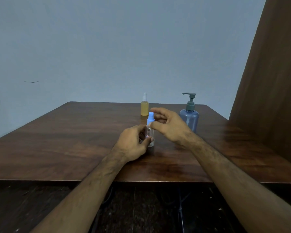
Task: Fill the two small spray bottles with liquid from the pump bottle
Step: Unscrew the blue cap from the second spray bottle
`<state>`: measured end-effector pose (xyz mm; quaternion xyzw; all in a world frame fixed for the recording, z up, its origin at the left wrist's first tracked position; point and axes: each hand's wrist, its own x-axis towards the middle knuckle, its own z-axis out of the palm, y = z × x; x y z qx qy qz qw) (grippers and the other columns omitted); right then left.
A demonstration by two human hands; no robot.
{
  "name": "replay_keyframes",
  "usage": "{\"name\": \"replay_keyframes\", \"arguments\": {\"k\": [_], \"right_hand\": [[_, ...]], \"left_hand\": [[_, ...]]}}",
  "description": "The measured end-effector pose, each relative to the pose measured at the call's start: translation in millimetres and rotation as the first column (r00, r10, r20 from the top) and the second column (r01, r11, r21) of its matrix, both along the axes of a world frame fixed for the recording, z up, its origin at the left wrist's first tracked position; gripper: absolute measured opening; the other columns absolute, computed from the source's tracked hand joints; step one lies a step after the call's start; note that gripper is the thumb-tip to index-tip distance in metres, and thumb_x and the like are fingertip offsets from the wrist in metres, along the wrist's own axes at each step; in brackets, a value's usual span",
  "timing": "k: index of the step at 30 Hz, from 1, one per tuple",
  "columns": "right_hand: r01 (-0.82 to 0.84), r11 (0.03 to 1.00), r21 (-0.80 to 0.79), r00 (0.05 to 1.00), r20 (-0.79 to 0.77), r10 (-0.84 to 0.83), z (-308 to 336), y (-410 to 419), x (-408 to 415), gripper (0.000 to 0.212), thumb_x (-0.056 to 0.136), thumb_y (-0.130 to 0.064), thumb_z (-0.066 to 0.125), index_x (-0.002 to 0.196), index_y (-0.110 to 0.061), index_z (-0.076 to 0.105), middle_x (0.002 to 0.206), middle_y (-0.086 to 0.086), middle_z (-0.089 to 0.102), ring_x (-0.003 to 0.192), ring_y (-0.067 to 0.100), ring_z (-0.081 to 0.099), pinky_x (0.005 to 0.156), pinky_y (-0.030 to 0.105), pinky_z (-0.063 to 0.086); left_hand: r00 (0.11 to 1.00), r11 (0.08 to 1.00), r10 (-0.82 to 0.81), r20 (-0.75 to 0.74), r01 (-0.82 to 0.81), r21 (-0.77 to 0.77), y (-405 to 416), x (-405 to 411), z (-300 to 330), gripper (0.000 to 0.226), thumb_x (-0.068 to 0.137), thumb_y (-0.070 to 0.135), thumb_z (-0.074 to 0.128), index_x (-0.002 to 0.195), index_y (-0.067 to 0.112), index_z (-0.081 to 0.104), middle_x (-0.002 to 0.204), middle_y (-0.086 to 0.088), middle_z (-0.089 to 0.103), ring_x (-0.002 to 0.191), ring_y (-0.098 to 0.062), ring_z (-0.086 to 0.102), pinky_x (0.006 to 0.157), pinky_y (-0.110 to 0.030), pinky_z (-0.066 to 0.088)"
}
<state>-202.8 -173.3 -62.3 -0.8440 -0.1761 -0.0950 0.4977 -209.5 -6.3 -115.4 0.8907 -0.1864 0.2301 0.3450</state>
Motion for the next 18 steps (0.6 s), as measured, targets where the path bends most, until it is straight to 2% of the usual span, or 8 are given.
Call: {"name": "replay_keyframes", "arguments": {"k": [2, 4, 7, 10, 13, 15, 18], "right_hand": [[0.013, 1.000, -0.016, 1.000, 0.028, -0.012, -1.8, 1.0, -0.9, 0.052, 0.087, -0.023, 0.082, 0.135, -0.024, 0.062, 0.108, -0.011, 0.071, 0.103, 0.006, 0.069, 0.099, 0.031, 0.056], [0.030, 0.999, -0.024, 0.999, 0.046, -0.029, -1.7, 1.1, -1.3, 0.046, 0.089, -0.019, 0.080, 0.132, -0.024, 0.064, 0.100, -0.012, 0.070, 0.096, 0.005, 0.069, 0.097, 0.030, 0.057], [0.016, 1.000, -0.009, 1.000, 0.023, -0.015, 0.9, 0.0, 0.2, 0.049, 0.093, -0.010, 0.071, 0.139, -0.021, 0.062, 0.107, -0.012, 0.069, 0.099, 0.001, 0.067, 0.102, 0.030, 0.055], [-0.006, 1.000, 0.001, 1.000, -0.007, 0.006, 0.0, 0.7, 1.4, 0.055, 0.089, -0.016, 0.076, 0.140, -0.025, 0.060, 0.125, -0.005, 0.069, 0.111, 0.006, 0.067, 0.106, 0.035, 0.054], [0.028, 0.999, -0.028, 0.999, 0.025, -0.027, -2.5, 1.6, 0.2, 0.050, 0.087, -0.023, 0.083, 0.132, -0.024, 0.064, 0.108, -0.008, 0.073, 0.100, 0.006, 0.069, 0.098, 0.031, 0.057], [0.024, 1.000, -0.016, 0.999, 0.029, -0.024, -1.8, 1.0, -0.9, 0.043, 0.089, -0.018, 0.081, 0.129, -0.023, 0.065, 0.100, -0.010, 0.072, 0.094, 0.005, 0.069, 0.096, 0.030, 0.058], [-0.012, 1.000, 0.009, 1.000, 0.021, 0.012, 0.9, -1.6, -1.7, 0.042, 0.093, -0.008, 0.073, 0.132, -0.020, 0.064, 0.102, -0.012, 0.070, 0.094, 0.003, 0.068, 0.095, 0.024, 0.056]], "left_hand": [[1.000, 1.000, 0.007, -0.002, -0.007, 0.006, 0.2, 0.5, -0.3, 0.027, 0.090, 0.030, 0.070, 0.115, 0.019, 0.067, 0.097, 0.006, 0.072, 0.083, -0.011, 0.068, 0.078, -0.028, 0.054], [1.000, 1.000, 0.004, -0.006, -0.004, -0.004, 0.3, 0.5, -0.4, 0.029, 0.090, 0.030, 0.071, 0.117, 0.019, 0.067, 0.098, 0.006, 0.072, 0.083, -0.009, 0.068, 0.078, -0.026, 0.053], [1.000, 1.000, -0.012, -0.011, 0.012, -0.021, 0.4, 0.4, -0.6, 0.031, 0.089, 0.030, 0.071, 0.119, 0.022, 0.067, 0.098, 0.008, 0.073, 0.083, -0.008, 0.069, 0.079, -0.030, 0.057], [1.000, 1.000, -0.012, -0.014, 0.012, -0.014, 0.7, 1.0, -1.0, 0.031, 0.089, 0.031, 0.070, 0.118, 0.022, 0.067, 0.097, 0.008, 0.072, 0.083, -0.007, 0.068, 0.079, -0.031, 0.058], [1.000, 1.000, 0.001, -0.007, -0.001, 0.017, 1.1, 1.1, -0.9, 0.029, 0.090, 0.032, 0.069, 0.116, 0.021, 0.066, 0.096, 0.008, 0.070, 0.082, -0.007, 0.066, 0.077, -0.028, 0.055], [1.000, 1.000, -0.004, -0.006, 0.004, 0.010, 1.1, 0.3, -0.6, 0.030, 0.090, 0.032, 0.070, 0.118, 0.020, 0.065, 0.095, 0.009, 0.068, 0.082, -0.007, 0.066, 0.077, -0.027, 0.055], [1.000, 1.000, -0.027, -0.007, 0.027, -0.006, 0.6, -0.4, -0.3, 0.033, 0.090, 0.030, 0.070, 0.121, 0.021, 0.064, 0.099, 0.009, 0.068, 0.085, -0.008, 0.067, 0.082, -0.033, 0.058]]}}
